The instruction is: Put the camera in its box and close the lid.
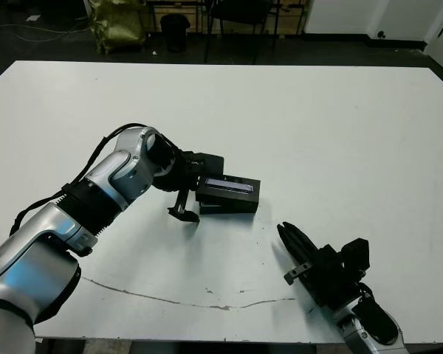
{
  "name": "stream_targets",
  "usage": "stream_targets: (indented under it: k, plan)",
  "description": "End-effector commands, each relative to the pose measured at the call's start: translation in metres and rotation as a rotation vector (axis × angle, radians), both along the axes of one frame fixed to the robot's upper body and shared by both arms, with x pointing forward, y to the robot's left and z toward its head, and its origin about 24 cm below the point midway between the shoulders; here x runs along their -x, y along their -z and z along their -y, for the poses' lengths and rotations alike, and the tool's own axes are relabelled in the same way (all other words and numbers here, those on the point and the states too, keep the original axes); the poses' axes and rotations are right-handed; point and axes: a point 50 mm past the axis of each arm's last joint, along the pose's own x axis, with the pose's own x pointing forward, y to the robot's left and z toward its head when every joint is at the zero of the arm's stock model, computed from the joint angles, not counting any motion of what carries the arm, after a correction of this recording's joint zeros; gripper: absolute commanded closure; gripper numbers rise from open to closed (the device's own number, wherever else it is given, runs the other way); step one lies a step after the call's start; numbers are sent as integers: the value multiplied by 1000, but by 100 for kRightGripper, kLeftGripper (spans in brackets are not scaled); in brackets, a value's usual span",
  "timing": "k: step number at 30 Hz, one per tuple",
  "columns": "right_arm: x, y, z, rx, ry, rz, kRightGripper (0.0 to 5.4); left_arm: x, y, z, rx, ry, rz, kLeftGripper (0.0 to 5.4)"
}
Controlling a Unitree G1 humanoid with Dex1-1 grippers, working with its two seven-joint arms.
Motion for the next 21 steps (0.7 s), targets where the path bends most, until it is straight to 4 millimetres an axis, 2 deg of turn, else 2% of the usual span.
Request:
stream_targets:
  k: [1, 5, 10, 14, 21]
  plan:
    - [1, 4, 2, 15, 5, -31, 540, 17, 40, -18, -84, -33, -155, 2]
    - [0, 6, 3, 8, -8, -26, 540, 16, 39, -24, -56, -85, -182, 2]
    - [1, 5, 3, 14, -3, -28, 540, 15, 40, -38, -40, -107, -118, 2]
    - [1, 5, 4, 47, -18, -3, 540, 14, 44, -55, -38, -234, -90, 2]
    - [2, 6, 2, 21, -17, -23, 540, 13, 46, -74, 42, -334, -61, 2]
